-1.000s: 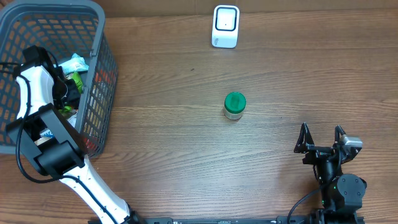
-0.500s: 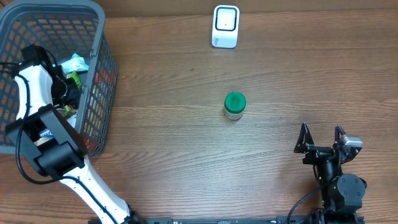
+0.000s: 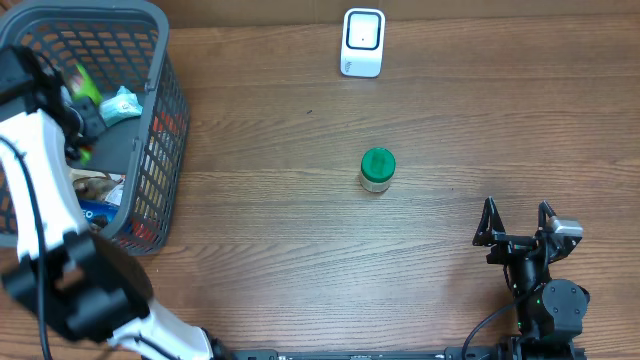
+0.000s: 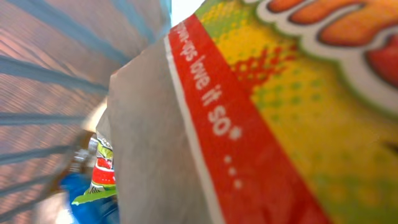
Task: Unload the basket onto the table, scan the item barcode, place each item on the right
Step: 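Carry the gummy bag with the left gripper to the scanner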
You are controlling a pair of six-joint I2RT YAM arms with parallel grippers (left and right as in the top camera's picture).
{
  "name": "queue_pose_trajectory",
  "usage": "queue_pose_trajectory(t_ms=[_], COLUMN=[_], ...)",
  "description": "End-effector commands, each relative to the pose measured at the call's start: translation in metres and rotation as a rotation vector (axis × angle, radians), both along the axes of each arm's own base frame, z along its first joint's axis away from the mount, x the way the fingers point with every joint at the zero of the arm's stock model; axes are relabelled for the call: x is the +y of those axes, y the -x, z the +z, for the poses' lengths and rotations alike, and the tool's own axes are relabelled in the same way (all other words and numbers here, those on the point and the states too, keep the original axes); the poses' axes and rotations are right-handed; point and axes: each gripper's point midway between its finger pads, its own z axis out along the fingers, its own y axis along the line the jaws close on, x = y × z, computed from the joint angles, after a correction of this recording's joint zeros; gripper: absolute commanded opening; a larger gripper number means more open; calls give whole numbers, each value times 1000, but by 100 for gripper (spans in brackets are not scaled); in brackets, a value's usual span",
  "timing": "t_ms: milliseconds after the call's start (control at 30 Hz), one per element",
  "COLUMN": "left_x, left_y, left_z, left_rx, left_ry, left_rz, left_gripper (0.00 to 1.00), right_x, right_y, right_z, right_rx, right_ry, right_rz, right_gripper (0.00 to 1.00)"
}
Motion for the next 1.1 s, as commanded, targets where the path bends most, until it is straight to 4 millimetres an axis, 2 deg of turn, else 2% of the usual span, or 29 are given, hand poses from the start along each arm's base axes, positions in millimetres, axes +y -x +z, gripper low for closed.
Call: queue_pose_trajectory(t_ms=[0, 133, 200, 300, 433, 533, 633, 700, 833, 967, 1067], left_x=[-18, -45, -69, -116, -176, -228, -265, -285, -312, -331, -346], left_y=[3, 15, 22, 35, 53, 67, 79, 85, 93, 88, 76], left_z=[73, 130, 156, 195, 229, 239, 226, 207, 162, 120, 88], left_rx=[-179, -315, -386, -501, -606, -639, -583, -502, -299, -123, -12], left_ry=[-56, -103, -101, -88, -67, -7, 60, 112, 177, 214, 232], left_rz=[-10, -55, -110, -227, -381, -533, -625, -668, -734, -769, -788], left_gripper=[4, 4, 4, 4, 4, 5, 4, 4, 4, 4, 4], right_x=[1, 1, 1, 1, 1, 1, 1, 1, 1, 1, 1], right_y=[0, 0, 0, 0, 0, 0, 0, 0, 0, 0, 0], right_z=[-4, -4, -4, -4, -4, -4, -4, -4, -4, -3, -3], right_rx=[5, 5, 5, 5, 5, 5, 5, 4, 4, 4, 4], right_ry=[-5, -5, -5, -5, -5, -5, -5, -5, -4, -5, -5], right_rz=[5, 5, 5, 5, 5, 5, 5, 5, 5, 5, 5], right_gripper=[100, 100, 100, 100, 100, 100, 100, 100, 100, 100, 100])
